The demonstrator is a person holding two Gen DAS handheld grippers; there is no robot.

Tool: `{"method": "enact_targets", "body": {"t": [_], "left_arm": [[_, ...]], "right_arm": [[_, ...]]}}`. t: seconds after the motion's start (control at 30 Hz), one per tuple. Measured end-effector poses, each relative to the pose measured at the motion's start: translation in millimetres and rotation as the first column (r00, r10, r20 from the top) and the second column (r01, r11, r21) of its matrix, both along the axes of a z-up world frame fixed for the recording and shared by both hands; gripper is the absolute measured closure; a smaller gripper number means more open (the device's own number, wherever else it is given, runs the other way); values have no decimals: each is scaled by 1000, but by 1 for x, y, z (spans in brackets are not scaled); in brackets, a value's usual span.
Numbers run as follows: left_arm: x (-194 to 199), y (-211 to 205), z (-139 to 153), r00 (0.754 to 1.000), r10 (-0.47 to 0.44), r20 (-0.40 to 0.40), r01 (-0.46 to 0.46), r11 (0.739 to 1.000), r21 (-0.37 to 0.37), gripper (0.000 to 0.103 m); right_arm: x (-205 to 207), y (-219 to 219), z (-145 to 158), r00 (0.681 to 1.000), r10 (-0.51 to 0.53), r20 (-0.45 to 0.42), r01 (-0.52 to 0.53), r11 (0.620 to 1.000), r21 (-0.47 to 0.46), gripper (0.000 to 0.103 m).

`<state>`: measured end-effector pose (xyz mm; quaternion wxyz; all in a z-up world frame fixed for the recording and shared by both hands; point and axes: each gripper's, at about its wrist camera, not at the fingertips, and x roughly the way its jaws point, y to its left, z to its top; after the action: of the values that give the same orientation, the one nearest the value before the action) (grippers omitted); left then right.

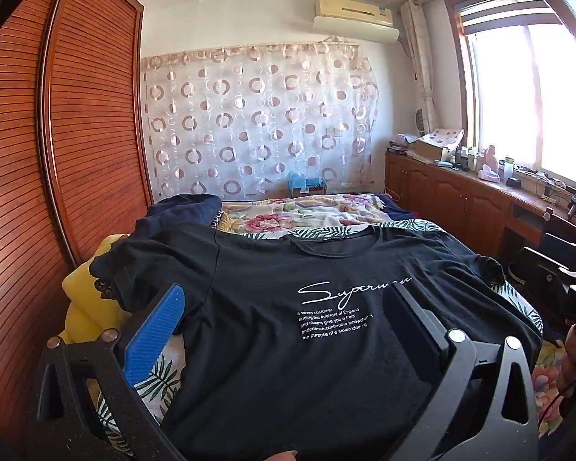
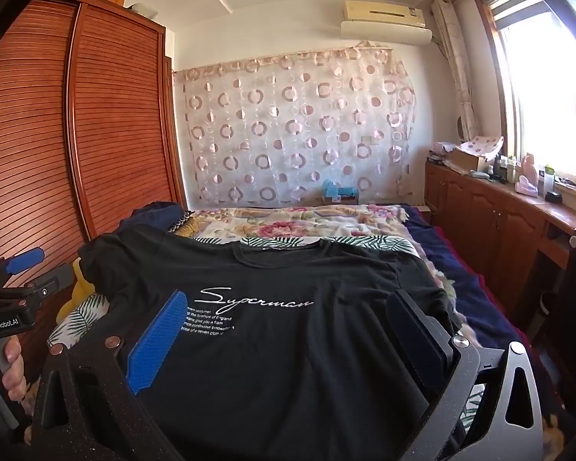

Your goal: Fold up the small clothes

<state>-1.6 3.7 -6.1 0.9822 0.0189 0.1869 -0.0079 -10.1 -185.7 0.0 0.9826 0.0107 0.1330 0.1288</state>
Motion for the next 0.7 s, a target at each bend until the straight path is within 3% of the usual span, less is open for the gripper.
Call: {"method": "enact_targets", "body": {"t": [0.7], "left_arm": [[-3, 0, 3, 1000, 0, 1, 0, 1000, 4, 0]], "right_arm": [[0, 0, 2, 1000, 2, 5, -2, 1000, 4, 0]]}}
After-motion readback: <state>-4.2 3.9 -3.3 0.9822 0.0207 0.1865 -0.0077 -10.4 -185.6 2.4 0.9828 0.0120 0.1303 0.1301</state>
